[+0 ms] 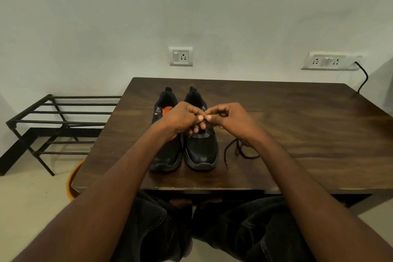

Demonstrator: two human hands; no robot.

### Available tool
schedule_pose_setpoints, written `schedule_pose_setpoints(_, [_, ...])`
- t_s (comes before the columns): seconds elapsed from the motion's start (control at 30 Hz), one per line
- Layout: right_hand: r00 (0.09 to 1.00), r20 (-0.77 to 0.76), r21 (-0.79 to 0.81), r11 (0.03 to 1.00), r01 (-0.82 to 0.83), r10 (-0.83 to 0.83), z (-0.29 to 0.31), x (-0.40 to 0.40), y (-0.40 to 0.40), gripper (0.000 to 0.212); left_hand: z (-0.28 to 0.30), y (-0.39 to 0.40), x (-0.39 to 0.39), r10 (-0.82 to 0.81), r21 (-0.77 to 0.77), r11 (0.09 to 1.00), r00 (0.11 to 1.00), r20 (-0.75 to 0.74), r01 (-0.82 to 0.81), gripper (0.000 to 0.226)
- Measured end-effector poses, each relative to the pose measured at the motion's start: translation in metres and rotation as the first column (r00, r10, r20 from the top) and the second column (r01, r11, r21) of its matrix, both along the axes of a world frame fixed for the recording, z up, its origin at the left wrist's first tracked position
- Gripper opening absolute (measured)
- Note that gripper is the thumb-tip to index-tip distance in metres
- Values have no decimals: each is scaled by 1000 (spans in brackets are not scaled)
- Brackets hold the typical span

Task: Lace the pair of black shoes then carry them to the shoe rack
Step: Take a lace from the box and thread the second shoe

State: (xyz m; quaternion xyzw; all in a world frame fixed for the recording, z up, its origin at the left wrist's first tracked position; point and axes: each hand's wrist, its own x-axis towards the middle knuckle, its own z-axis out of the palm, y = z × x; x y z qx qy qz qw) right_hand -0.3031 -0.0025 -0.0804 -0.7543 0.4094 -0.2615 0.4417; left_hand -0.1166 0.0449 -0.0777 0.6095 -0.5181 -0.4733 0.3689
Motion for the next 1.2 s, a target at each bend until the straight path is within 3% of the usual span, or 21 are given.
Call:
schedule_pose_setpoints(0.07, [987, -52, -95, 985, 146, -151, -5, 0, -3, 7, 0, 1, -2, -25, 18, 1000, 999, -25, 25, 19])
schedule_pose_setpoints(0.2, [888, -233, -316, 894, 318, -398, -9, -12, -12, 6, -2, 1, 0, 73, -29, 997, 997, -14, -73, 9])
schedule_pose_setpoints(0.3, [888, -301, -292, 920, 263, -349, -7, -18, -9, 4, -3, 0, 3, 93, -38, 995, 996, -12, -93, 10])
schedule_pose_setpoints(0.4, [910, -373, -277, 958, 76, -180, -9, -12, 0, 20, -5, 0, 2, 62, -24, 998, 997, -36, -62, 10])
schedule_pose_setpoints(0.47, [974, -212, -151, 987, 45, -77, -11, -5, 2, 21, -6, 1, -1, 57, -34, 998, 997, -49, -59, 8])
schedule_pose_setpoints(0.53, [995, -41, -33, 995, 91, -93, -15, 0, -1, 9, -6, 1, -3, 76, -60, 995, 995, -65, -80, 8])
schedule_pose_setpoints(0.6, [991, 11, 7, 991, 130, -131, -17, 2, -5, 6, -7, 0, -3, 97, -79, 991, 990, -98, -105, 12])
schedule_pose_setpoints(0.67, [988, -34, -11, 989, 148, -148, -17, 3, -6, 5, -9, 1, -4, 100, -73, 992, 991, -93, -107, 19])
schedule_pose_setpoints(0.8, [954, -185, -146, 966, 212, -237, -25, 0, -11, 9, -20, 0, -5, 115, -76, 992, 972, 205, -101, 5])
schedule_pose_setpoints(0.97, [914, -337, -281, 951, 131, -226, -31, -3, -15, 9, -33, 0, -12, 63, -9, 998, 929, 365, -64, 7])
schedule_pose_setpoints(1.07, [897, -386, -311, 946, 92, -214, -32, 0, -17, 10, -44, 1, -21, 52, -2, 998, 924, 378, -55, 7])
schedule_pose_setpoints(1.2, [884, -433, -331, 943, 27, -178, -33, 8, -17, 10, -53, -1, -24, 172, 3, 984, 956, 237, -177, 5])
